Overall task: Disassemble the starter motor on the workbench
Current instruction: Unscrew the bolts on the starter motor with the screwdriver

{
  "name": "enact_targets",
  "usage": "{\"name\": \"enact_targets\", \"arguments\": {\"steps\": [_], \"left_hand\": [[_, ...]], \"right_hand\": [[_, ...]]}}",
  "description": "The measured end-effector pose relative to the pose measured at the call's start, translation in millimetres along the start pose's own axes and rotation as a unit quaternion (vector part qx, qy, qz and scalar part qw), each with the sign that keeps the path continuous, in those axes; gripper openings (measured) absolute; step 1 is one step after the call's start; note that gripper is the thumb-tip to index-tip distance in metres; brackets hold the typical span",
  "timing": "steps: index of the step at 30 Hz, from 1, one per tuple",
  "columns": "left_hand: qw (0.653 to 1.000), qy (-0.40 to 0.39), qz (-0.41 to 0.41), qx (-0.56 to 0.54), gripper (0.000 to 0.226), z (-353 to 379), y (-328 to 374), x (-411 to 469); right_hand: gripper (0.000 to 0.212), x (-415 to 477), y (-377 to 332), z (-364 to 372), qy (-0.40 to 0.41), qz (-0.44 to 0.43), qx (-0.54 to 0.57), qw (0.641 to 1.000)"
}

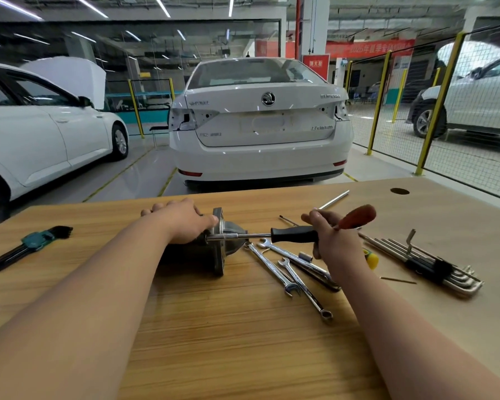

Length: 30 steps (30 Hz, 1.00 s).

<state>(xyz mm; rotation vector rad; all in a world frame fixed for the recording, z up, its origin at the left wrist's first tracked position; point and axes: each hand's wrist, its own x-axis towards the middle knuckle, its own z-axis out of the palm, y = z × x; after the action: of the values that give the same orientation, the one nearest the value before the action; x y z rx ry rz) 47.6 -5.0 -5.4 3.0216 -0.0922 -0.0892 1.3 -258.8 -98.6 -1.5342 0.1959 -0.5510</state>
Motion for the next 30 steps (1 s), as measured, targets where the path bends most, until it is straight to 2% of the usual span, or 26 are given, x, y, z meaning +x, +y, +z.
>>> {"name": "enact_targets", "arguments": {"steps": [3,6,10,12,15,18,25,28,30], "left_hand": [[1.0,0.003,0.0,-0.003,0.053,1,0,1],[1.0,0.005,-0.004,-0.008,0.053,1,0,0],[1.0,0.003,-0.002,-0.009,0.053,1,0,-1],[1.0,0.001,-0.002,-0.007,0.053,1,0,-2],[1.0,0.006,-0.003,-0.008,0.053,0,1,-4],[1.0,0.008,-0.008,-0.012,0.055,1,2,-4],[0.999,0.033,-0.011,-0.032,0.057,6,-1,-1],[0.999,0.031,-0.01,-0.029,0.057,7,-2,0],[0.999,0.032,-0.005,-0.027,0.052,7,-1,1]], "right_hand": [[0.013,3,3,0,0.016,0.016,0.02,1.0],[0.024,3,5,-3,-0.022,0.049,0.065,0.996],[0.036,-1,3,-6,-0.056,0.021,0.074,0.995],[0.03,-5,0,-5,-0.05,-0.002,0.058,0.997],[0.007,-5,-2,-1,-0.003,-0.014,0.042,0.999],[0.009,-4,-2,1,0.017,-0.002,0.028,0.999],[0.034,-11,-8,-8,-0.07,-0.045,0.047,0.995],[0.032,-13,-8,-7,-0.077,-0.037,0.055,0.995],[0.023,-11,-8,-5,-0.053,-0.046,0.05,0.996]]}}
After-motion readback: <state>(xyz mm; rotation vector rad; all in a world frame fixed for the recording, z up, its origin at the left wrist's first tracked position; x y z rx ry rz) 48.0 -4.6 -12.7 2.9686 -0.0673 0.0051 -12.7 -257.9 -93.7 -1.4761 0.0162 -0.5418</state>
